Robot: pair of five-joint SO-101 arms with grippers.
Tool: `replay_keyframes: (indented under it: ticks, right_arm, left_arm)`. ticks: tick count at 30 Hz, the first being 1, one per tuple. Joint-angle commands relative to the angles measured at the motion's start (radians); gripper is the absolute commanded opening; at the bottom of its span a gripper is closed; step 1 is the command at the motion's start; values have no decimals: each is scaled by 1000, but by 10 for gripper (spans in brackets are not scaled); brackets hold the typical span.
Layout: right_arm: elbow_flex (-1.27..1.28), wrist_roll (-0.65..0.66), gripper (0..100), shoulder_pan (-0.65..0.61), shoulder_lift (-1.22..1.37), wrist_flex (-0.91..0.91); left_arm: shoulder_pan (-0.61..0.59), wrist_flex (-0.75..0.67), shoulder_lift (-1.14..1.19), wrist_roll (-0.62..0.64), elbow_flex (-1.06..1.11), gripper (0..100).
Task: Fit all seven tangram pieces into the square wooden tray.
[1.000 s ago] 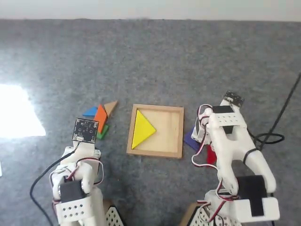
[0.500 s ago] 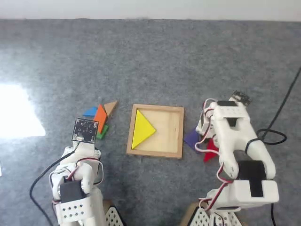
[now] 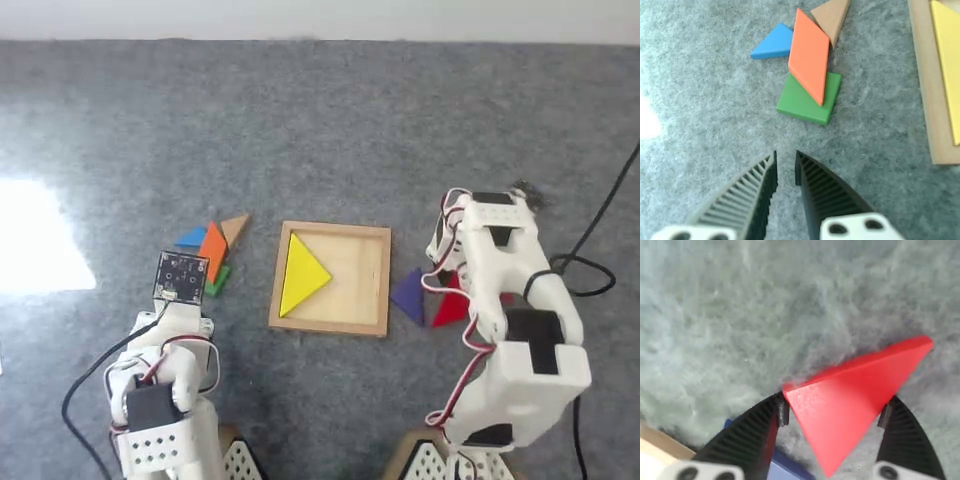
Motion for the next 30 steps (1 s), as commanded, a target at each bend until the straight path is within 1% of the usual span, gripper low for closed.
replay_keyframes:
  ticks: [1, 9, 18, 25, 30]
  right_arm:
    - [-91, -110, 281, 15, 47, 25]
    - [-222, -252, 281, 8, 42, 142]
    - [-253, -259, 281, 10, 48, 130]
    - [-279, -261, 281, 15, 105, 65]
    - [-284, -259, 281, 15, 128, 61]
  left_arm:
    - [2, 5, -11, -6, -8, 60]
    - [2, 5, -11, -6, -8, 60]
    - [2, 5, -11, -6, -8, 60]
    - [2, 5, -11, -6, -8, 60]
    - [2, 5, -11, -6, -8, 60]
